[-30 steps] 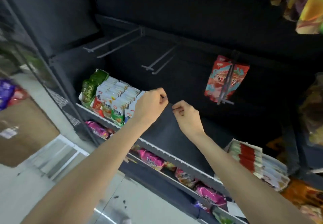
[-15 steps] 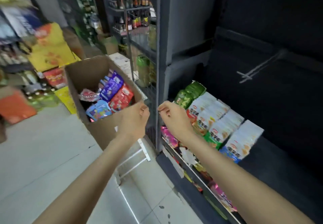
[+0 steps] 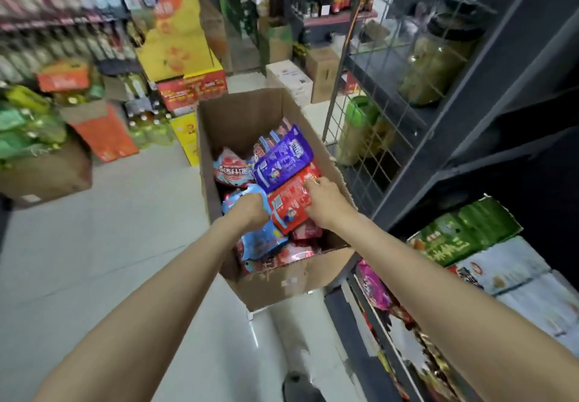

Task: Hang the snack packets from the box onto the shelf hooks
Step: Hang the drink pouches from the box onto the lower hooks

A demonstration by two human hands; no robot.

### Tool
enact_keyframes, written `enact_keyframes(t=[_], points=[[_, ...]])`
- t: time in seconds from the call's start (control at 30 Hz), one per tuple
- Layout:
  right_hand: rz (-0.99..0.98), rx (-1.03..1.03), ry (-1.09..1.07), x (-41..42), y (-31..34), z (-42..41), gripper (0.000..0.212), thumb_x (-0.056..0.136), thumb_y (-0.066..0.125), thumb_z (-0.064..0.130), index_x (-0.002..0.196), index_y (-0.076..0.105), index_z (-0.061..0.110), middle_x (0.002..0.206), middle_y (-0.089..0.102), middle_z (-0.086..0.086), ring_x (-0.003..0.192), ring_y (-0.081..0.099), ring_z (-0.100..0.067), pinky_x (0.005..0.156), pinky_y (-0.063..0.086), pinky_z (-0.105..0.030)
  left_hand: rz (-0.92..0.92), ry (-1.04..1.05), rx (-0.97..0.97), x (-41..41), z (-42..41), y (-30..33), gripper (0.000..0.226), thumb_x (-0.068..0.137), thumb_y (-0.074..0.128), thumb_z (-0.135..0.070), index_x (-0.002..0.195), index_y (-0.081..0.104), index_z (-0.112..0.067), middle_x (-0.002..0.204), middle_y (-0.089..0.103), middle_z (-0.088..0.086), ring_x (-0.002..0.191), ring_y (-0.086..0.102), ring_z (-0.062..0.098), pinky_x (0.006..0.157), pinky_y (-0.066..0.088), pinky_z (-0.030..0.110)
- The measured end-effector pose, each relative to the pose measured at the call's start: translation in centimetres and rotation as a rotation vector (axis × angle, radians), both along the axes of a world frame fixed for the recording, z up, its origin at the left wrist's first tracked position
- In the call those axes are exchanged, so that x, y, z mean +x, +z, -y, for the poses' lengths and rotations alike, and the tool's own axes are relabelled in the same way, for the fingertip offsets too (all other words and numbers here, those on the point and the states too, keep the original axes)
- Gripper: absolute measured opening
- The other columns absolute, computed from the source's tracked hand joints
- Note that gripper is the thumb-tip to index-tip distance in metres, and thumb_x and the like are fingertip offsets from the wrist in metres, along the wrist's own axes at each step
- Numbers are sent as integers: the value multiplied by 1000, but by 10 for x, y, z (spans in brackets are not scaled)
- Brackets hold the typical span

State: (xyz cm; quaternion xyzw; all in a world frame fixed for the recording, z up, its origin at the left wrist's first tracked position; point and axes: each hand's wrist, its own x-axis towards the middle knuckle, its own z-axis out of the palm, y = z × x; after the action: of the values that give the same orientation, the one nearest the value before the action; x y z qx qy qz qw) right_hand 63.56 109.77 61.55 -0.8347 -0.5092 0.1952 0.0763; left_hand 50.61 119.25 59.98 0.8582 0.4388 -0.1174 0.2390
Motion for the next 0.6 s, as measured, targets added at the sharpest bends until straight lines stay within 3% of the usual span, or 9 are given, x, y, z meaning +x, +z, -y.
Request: enact_keyframes(t=[0.03, 0.13, 0.23, 0.3, 0.43, 0.5, 0.6], points=[[76, -70, 67, 7, -6, -11, 50, 89, 55, 13, 136, 39, 10, 138, 36, -18, 130, 36, -34, 105, 38, -41, -35, 0, -21, 6, -8, -7, 41, 94, 52, -17, 128, 48, 5, 132, 52, 21, 120, 50, 31, 79, 43, 29], [386, -242, 307, 23, -20, -38, 58, 95, 50, 20, 146, 25, 8, 152, 20, -17, 141, 20, -30, 114, 21, -35, -145, -25, -53, 15, -28, -30, 54, 88, 61, -22, 133, 41, -1, 140, 44, 17, 126, 45, 29, 96, 39, 33], [591, -358, 453, 33, -33, -54, 65, 96, 48, 29, 149, 16, 11, 154, 14, -19, 144, 11, -32, 118, 7, -38, -237, -34, -110, 16, -40, -56, 83, 81, 70, -30, 145, 23, -7, 153, 18, 14, 139, 25, 30, 110, 30, 39], [651, -417, 505, 36, -43, -63, 65, 96, 48, 30, 149, 16, 11, 152, 17, -21, 143, 14, -35, 118, 11, -41, -256, 26, -144, 16, -46, -67, 87, 83, 68, -32, 148, 14, -11, 156, 8, 12, 142, 19, 31, 111, 28, 43], [638, -500, 602, 31, -37, -80, 48, 100, 35, 15, 146, 26, 5, 148, 28, -27, 138, 26, -40, 111, 26, -42, -175, 128, -116, 24, -61, -71, 56, 89, 58, -31, 136, 37, -9, 144, 35, 14, 127, 42, 32, 101, 38, 39], [591, -420, 675, 29, -24, -88, 38, 99, 36, 12, 136, 45, 8, 140, 47, -17, 129, 44, -33, 102, 38, -39, -198, 132, -68, 25, -65, -71, 56, 87, 60, -35, 135, 39, -13, 141, 35, 13, 129, 39, 29, 102, 37, 39], [556, -266, 712, 28, 3, -103, 30, 97, 40, 13, 124, 53, 11, 127, 58, -10, 117, 56, -31, 88, 46, -37, -181, 200, -36, 21, -67, -72, 59, 89, 58, -32, 139, 33, -16, 143, 34, 10, 133, 33, 28, 104, 34, 40]])
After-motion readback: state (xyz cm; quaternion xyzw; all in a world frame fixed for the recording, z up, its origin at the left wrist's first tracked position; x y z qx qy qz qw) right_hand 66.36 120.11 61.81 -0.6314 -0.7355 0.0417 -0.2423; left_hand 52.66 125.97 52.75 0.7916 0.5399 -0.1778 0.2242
